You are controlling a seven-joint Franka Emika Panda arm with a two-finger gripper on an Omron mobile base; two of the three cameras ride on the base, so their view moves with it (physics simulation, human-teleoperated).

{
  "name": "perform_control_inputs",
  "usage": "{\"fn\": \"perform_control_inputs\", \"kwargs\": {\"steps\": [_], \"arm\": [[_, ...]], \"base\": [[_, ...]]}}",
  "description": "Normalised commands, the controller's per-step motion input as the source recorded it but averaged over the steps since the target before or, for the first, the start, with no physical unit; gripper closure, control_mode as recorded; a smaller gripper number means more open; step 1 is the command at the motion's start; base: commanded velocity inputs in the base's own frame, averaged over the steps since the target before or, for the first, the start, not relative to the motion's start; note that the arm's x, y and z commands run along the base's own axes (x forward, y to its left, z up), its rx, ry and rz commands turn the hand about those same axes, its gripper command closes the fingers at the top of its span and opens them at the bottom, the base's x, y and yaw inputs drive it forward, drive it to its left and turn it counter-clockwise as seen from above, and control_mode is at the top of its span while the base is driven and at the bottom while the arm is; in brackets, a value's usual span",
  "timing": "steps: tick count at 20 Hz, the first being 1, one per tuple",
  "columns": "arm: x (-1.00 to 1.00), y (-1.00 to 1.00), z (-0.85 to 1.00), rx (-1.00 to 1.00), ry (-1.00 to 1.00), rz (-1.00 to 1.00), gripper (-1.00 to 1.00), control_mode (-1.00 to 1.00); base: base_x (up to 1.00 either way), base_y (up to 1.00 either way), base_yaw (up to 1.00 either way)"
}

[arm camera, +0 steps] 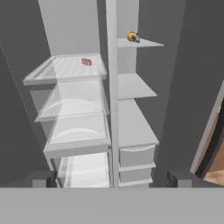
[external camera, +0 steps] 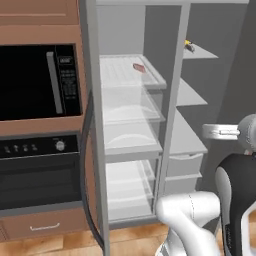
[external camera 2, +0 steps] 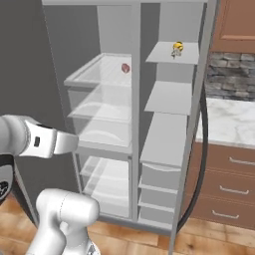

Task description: There's a fish in the fridge that needs to be moved to the freezer for freezing. Pick up the fish from the fridge, place it on any shelf in the freezer, and close the fridge and freezer doors when done.

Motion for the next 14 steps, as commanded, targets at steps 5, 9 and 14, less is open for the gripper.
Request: {"fn": "perform_control_inputs", "kwargs": {"steps": [5, 9, 14], "arm": [[0.0, 0.0, 0.0, 0.0, 0.0, 0.0, -1.0, 1.0], [0.0, 0.0, 0.0, 0.0, 0.0, 0.0, -1.0, 1.0], [0.0, 0.0, 0.0, 0.0, 0.0, 0.0, -1.0, 1.0]], "base": [[0.1, -0.46, 0.03], [0.36, 0.0, 0.0], [0.35, -0.03, 0.0]]}}
